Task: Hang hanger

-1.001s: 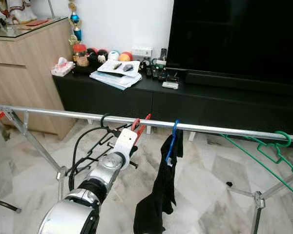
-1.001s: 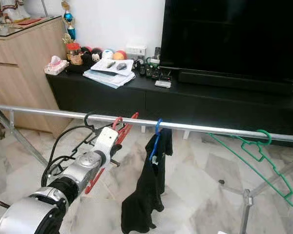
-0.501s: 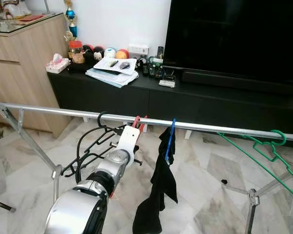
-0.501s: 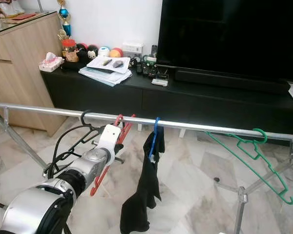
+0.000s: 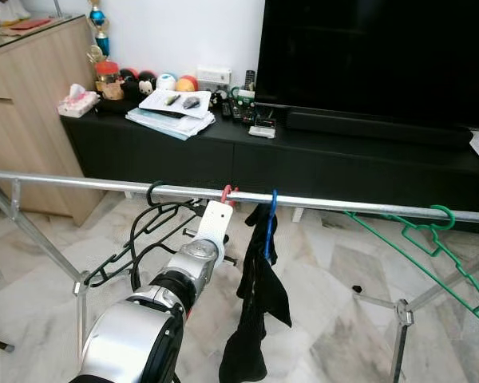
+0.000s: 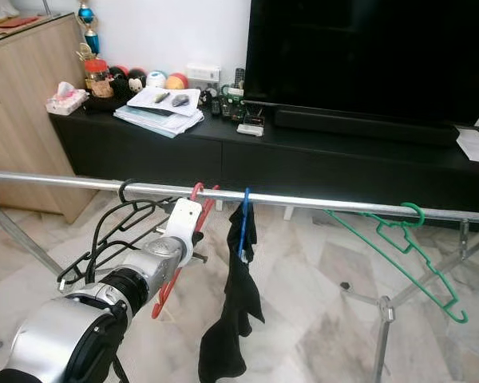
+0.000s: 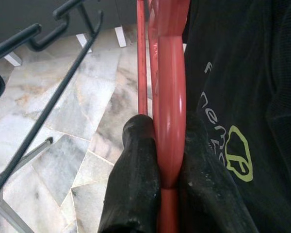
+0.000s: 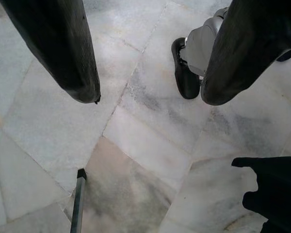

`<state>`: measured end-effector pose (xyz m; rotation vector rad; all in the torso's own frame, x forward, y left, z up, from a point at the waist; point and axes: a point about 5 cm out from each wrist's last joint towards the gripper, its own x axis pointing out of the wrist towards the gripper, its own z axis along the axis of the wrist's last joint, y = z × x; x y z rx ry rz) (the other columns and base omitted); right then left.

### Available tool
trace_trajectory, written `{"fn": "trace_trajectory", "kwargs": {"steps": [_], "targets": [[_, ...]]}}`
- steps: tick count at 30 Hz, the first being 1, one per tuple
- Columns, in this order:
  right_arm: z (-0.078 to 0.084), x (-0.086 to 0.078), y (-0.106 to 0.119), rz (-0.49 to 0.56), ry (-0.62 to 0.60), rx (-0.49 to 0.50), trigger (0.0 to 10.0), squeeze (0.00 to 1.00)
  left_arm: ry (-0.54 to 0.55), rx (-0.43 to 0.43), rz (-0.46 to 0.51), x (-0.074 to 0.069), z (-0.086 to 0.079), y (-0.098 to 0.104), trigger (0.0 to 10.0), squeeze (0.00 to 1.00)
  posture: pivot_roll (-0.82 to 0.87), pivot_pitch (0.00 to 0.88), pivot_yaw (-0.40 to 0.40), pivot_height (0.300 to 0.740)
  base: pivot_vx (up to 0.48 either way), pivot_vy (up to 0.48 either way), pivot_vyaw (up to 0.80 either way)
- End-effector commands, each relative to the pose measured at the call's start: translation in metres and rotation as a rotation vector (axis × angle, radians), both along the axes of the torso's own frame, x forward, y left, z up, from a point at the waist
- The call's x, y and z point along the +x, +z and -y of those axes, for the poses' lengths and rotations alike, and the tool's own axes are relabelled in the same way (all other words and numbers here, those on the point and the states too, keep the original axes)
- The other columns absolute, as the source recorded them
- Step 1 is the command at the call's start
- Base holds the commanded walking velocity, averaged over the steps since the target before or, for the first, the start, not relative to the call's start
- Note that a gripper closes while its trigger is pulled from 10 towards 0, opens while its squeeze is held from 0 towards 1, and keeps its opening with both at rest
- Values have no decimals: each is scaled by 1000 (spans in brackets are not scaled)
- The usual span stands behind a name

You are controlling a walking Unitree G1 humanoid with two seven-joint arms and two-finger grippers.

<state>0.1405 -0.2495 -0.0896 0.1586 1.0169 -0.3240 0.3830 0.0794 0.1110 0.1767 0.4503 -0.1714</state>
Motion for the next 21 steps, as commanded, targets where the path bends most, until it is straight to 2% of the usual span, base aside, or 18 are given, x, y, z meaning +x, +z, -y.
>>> {"fn": "trace_trajectory", "kwargs": {"steps": [1,7,13,16,21], "targets": [[5,-5,0,-9,-4,-11,10000,0,27,24,-48,-4,-2,-8,10000,0,-226,75,-75,740,0,0,0],[6,-9,-1,-17,1,-11,10000,0,81,27,-97,-9,-5,-18,10000,0,-245,62,-101,740,0,0,0],[10,-10,0,-13,3,-19,10000,0,111,-36,-109,-11,1,-20,10000,0,-267,60,-111,740,0,0,0],[11,-13,-1,-9,-2,-17,10000,0,118,-70,-64,-7,4,-12,10000,0,-277,80,-106,740,0,0,0],[9,-21,-3,-13,-10,-10,10000,0,114,-34,38,2,0,5,10000,0,-261,125,-82,740,0,0,0]]}}
